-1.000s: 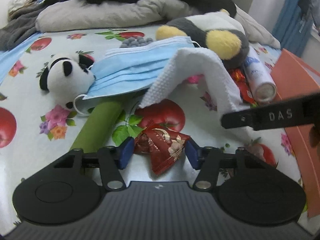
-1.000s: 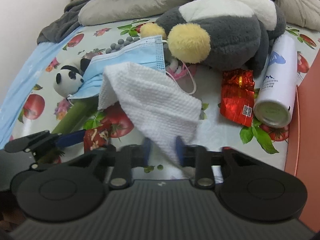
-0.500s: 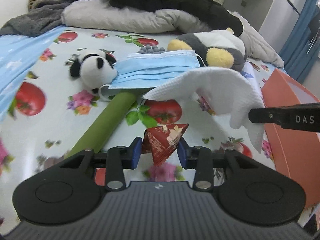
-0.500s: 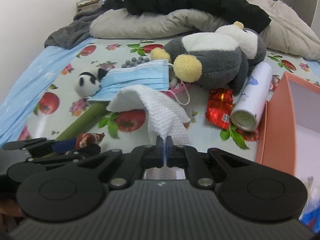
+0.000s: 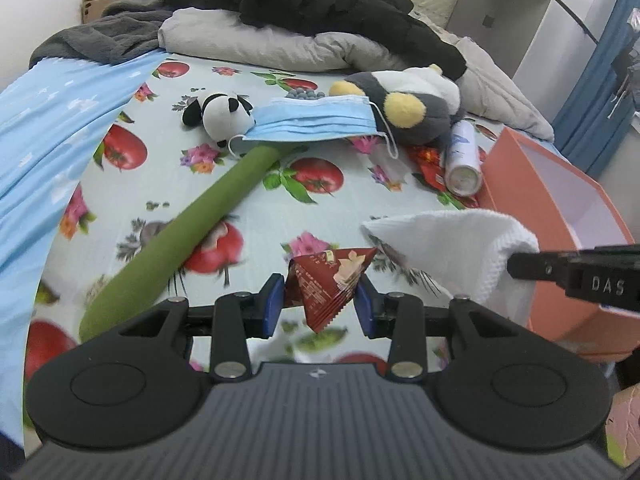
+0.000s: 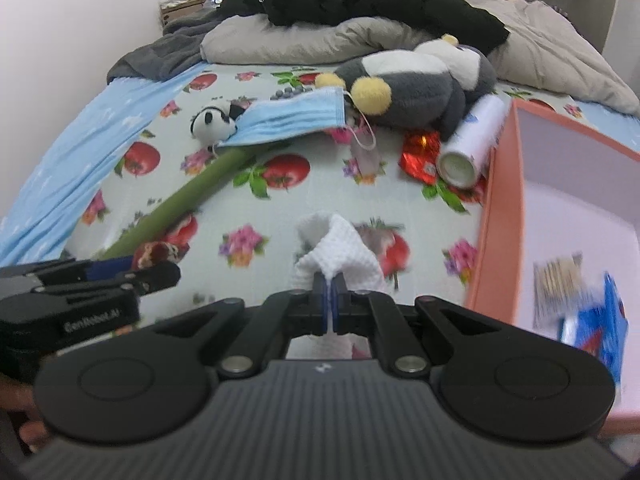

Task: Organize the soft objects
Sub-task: 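Lift the white cloth with the right tool while the left tool holds the red wrapper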

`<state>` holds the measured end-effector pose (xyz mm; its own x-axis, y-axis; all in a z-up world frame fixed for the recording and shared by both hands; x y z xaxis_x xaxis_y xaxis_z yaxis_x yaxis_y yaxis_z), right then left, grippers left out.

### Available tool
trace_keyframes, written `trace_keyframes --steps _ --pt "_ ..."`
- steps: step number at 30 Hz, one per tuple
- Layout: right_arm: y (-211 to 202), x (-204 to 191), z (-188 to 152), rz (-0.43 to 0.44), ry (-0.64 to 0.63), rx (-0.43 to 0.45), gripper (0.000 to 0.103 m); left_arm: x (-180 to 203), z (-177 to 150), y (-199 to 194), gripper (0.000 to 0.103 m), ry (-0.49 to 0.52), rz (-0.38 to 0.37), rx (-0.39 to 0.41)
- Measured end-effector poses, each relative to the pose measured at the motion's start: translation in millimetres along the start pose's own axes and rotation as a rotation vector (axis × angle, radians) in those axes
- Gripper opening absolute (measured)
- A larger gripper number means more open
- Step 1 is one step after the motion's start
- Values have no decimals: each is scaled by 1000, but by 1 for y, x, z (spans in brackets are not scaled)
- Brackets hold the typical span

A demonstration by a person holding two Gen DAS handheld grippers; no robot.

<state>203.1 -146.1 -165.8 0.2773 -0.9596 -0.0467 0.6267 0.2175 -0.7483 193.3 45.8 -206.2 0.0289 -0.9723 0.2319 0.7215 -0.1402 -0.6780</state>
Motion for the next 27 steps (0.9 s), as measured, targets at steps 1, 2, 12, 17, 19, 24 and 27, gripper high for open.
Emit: trace_keyframes --steps 1,2,12,17,19,24,27 --pt "-5 0 -6 4 5 -2 5 3 -4 -5 43 1 -2 -1" --pt "-9 -2 -11 13 7 -3 6 5 -8 -10 43 4 -4 -1" --pt "-1 -17 -64 127 15 -22 8 12 -31 -32 44 -3 3 -25" --pt "-2 -22 -68 160 33 -33 26 8 -29 -40 44 5 11 -13" --pt "-9 -21 -68 168 42 -19 49 6 -28 -40 44 3 17 -15" --pt "-19 -16 -61 194 64 23 59 1 -28 -34 44 -4 31 -30" --pt "-9 -10 -58 168 61 42 69 -1 -29 -26 44 -7 40 -44"
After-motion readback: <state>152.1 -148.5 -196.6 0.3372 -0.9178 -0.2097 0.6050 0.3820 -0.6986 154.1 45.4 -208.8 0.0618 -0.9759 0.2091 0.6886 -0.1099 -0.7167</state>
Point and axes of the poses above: each gripper's, at about its wrist camera, not at the fingertips, and y roughly the way its jaws point, x to its right, z to its top, the point moved 5 cm from there along y, roughly the way its jaws point, and after that the axes turned 4 degrees about x, right-handed, at the moved point
